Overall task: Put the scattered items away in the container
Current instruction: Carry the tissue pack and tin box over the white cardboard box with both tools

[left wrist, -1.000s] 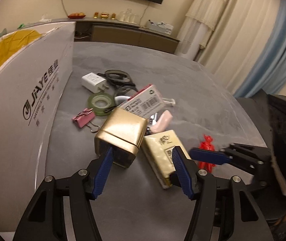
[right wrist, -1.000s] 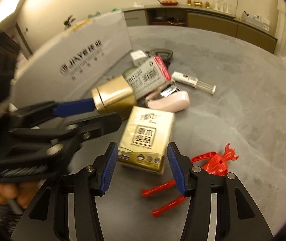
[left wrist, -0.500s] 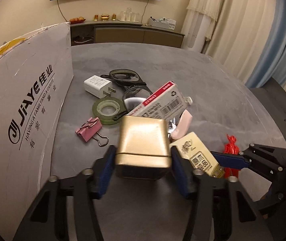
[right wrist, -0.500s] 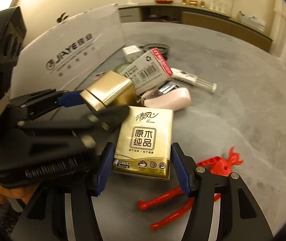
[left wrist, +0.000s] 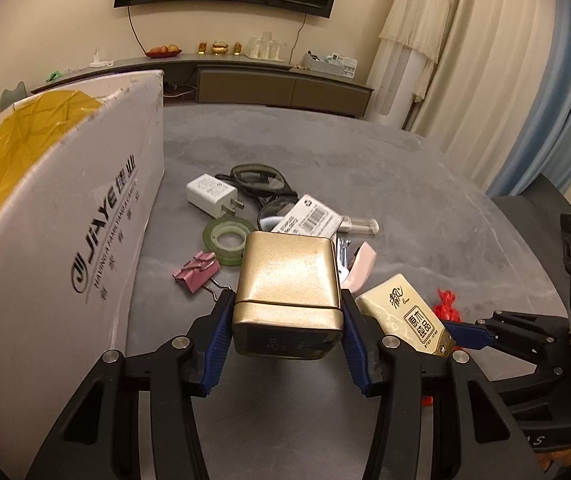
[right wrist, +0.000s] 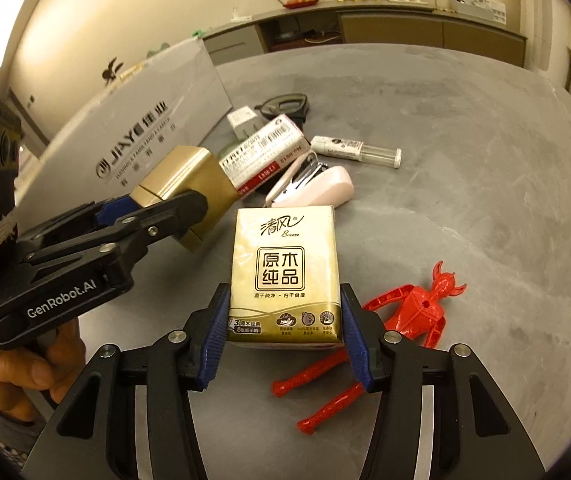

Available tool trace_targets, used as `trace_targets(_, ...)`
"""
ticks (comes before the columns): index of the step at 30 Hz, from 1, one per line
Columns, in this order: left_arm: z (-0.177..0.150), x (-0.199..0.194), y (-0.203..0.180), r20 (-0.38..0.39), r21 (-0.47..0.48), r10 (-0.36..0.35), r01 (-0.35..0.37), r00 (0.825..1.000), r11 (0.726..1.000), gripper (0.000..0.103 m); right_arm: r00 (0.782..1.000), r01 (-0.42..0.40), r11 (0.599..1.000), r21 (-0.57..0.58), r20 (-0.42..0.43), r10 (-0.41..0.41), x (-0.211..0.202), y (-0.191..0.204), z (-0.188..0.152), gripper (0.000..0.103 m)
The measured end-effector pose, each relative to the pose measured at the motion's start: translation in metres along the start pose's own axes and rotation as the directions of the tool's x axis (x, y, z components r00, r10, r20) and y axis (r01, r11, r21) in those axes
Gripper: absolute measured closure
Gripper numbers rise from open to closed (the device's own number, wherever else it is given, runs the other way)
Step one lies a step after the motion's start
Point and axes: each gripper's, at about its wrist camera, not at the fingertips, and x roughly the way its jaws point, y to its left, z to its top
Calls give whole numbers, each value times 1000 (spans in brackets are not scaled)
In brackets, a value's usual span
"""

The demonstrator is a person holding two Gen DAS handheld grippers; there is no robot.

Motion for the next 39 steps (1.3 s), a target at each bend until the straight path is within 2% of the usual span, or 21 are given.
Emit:
trace_targets(11,10,-35,2,86,-20,-39,41,996,999,52,998,-24,1000,-18,50,25,-14,13,2,48)
trace_targets(21,24,-68,13,170,-46,-71,80,983,996,52,992,-25,998,-62,126,33,-34,39,12,48)
trace_targets(27,29,-88,30,217,-81,-72,91,974,993,52,987,-30,996,-84,154,43,-44,59,22,48)
trace_targets(33,35,-115,50,280,-128,-80,120,957,985,52,984,-36,992,-122,171,57,-48,84,34,48)
trace_targets(39,38,-134,74,317,-174,-53,113,947,978,52,980,-50,986,-160,182,80,-48,110,44,48)
